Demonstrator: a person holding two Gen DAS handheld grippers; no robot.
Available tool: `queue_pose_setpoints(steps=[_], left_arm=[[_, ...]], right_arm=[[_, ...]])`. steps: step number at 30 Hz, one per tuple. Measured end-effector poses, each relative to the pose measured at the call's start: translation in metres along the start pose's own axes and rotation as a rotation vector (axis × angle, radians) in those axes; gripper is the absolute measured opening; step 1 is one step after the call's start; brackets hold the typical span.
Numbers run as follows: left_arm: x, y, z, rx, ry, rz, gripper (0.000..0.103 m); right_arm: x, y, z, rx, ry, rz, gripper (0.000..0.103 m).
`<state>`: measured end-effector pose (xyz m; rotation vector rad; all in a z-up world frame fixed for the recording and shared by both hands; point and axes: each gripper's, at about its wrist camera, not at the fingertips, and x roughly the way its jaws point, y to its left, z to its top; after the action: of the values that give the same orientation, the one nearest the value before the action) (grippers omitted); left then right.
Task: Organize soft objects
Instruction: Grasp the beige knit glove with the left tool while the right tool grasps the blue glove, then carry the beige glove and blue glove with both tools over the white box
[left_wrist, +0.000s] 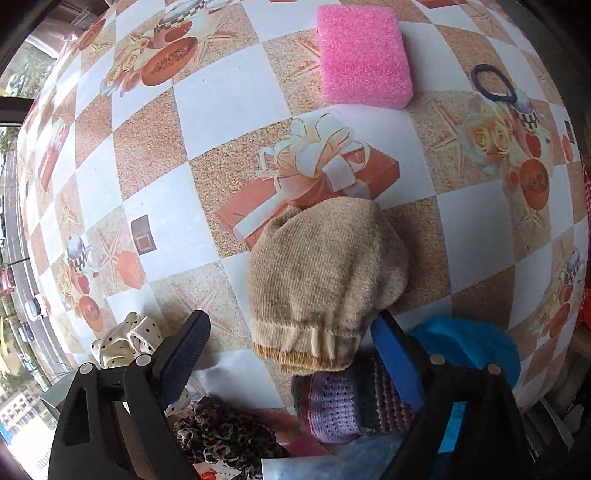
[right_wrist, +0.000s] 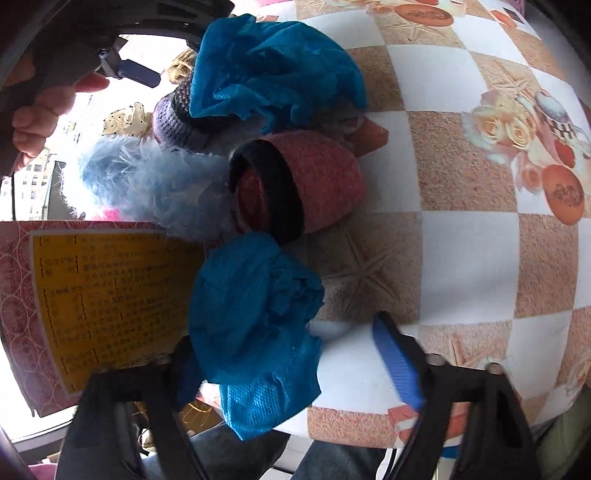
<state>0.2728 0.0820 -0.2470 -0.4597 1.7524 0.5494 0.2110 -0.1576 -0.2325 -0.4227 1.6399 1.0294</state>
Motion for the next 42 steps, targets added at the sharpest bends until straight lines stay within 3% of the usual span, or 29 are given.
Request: queue_pose_setpoints(steps=[4, 5, 6, 9, 17, 24, 33, 42], left_arm=[[0.003, -0.003, 0.002, 0.005, -0.014, -0.033, 0.07], [0.002, -0.003, 0.002, 0.008, -0.021, -0.055, 0.058], [0.0, -0.003, 0.004, 0.011, -0.025, -0.072, 0.043], [-0.006, -0.004, 0.001, 0.033, -0.06, -0.049, 0.025], [-0.035, 0.023, -0.024, -0.029, -0.156, -0.051, 0.022], [-0.073, 0.038, -0.045, -0.025, -0.226, -0.06, 0.022], [-0.115, 0.014, -0.058, -0.01, -0.284, -0.046, 0.022], [-0.136, 0.045, -0.07, -0.092, -0.323, -0.048, 0.022]], right_arm=[[0.003, -0.004, 0.008, 0.013, 0.01, 0.02, 0.04], [0.003, -0.007, 0.009, 0.025, 0.013, 0.041, 0.032], [0.002, -0.011, 0.011, 0.041, 0.016, 0.058, 0.031], [-0.004, -0.021, 0.014, 0.07, 0.0, 0.074, 0.026], [-0.039, -0.044, 0.026, 0.136, -0.079, 0.103, 0.026], [-0.077, -0.066, 0.025, 0.186, -0.129, 0.103, 0.026], [-0.108, -0.061, 0.029, 0.207, -0.185, 0.063, 0.026], [-0.142, -0.029, 0.065, 0.134, -0.261, 0.036, 0.026]])
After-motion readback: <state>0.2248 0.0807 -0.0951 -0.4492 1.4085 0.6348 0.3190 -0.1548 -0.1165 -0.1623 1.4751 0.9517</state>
